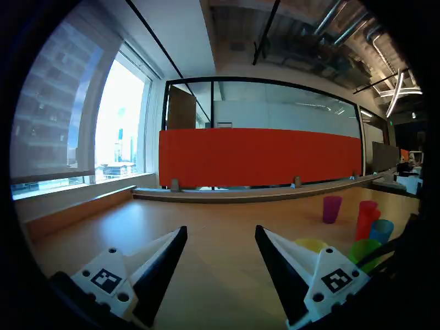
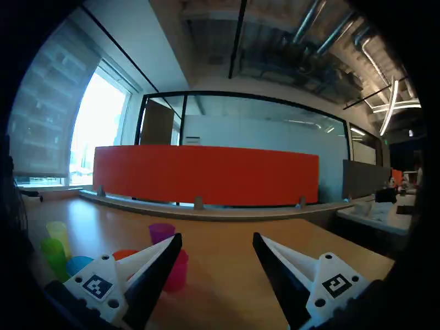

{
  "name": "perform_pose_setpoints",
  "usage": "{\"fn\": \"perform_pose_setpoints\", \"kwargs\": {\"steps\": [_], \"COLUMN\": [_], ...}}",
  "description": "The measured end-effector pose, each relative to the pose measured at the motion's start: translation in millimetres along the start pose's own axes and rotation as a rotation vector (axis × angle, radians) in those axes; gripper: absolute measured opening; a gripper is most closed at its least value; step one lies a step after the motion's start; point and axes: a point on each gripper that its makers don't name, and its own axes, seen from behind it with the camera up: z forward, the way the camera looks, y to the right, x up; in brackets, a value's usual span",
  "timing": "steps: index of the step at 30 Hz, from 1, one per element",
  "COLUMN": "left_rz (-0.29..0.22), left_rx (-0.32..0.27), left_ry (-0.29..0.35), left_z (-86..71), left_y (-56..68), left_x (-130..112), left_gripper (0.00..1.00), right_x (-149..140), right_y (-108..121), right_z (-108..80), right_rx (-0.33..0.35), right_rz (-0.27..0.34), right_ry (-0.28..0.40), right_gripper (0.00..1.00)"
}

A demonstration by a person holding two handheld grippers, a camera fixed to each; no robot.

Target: Pour water

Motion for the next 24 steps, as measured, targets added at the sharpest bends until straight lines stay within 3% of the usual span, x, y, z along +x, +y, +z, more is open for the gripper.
{"fn": "perform_pose_setpoints", "kwargs": {"steps": [24], "left_rz": [0.000], "left_rx": [0.000], "left_ry": [0.000], "left_z": [0.4], "left_y": [0.6], "left_x": [0], "left_gripper": [0.91], "right_x": [-19], "right_y": [4], "right_z": [6.1], "right_rx": [0.001], "right_rz": [0.057], "right_ry": [-0.025], "right_gripper": [1.00]}}
